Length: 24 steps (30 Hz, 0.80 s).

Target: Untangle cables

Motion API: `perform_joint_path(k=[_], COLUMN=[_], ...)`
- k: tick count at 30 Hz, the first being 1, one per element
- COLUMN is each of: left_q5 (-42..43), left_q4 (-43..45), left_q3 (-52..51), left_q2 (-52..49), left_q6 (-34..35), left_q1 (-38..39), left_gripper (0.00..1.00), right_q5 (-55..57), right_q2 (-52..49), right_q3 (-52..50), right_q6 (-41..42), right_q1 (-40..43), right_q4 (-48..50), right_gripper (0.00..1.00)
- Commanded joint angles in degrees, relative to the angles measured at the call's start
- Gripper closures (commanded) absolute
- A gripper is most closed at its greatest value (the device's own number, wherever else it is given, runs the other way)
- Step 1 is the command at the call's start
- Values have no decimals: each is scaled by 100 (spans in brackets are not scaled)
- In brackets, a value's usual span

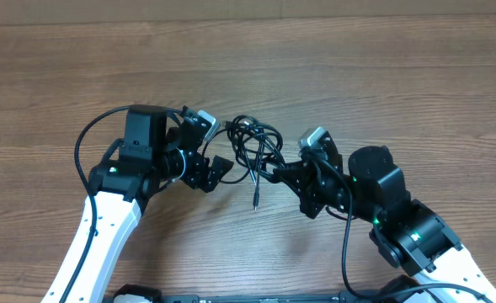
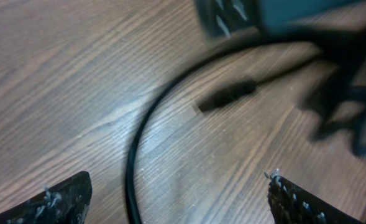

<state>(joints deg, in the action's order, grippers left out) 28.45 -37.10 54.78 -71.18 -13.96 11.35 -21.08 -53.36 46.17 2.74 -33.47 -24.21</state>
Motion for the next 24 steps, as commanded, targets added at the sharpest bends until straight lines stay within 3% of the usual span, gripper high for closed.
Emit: perform_joint_path(k=[1,9,14,16,20,24], left_q5=[-179,-188,-184,-184,-184,-181], left_q4=[114,411,404,400,400,400], left_q3=[120,122,120,122,120,120], left_q2=[-7,-7,-7,-7,-7,-7], left_q6=[-127,-129,-129,-129,-127,-127], left_q1=[-11,-11,-11,-11,-11,-11], left_gripper=[9,13,30,45,65,73], right_q5=[-221,-221,-264,-262,-264,-264], right_q2=[151,151,151,151,151,151], right_q3=[153,153,153,153,153,153], right_q6=[-142,-179,-179,-179,-179,-179], right_q1=[11,11,11,11,11,11], right_q4=[0,-33,-11,-13,-13,-13], right_gripper=[96,96,96,96,96,96])
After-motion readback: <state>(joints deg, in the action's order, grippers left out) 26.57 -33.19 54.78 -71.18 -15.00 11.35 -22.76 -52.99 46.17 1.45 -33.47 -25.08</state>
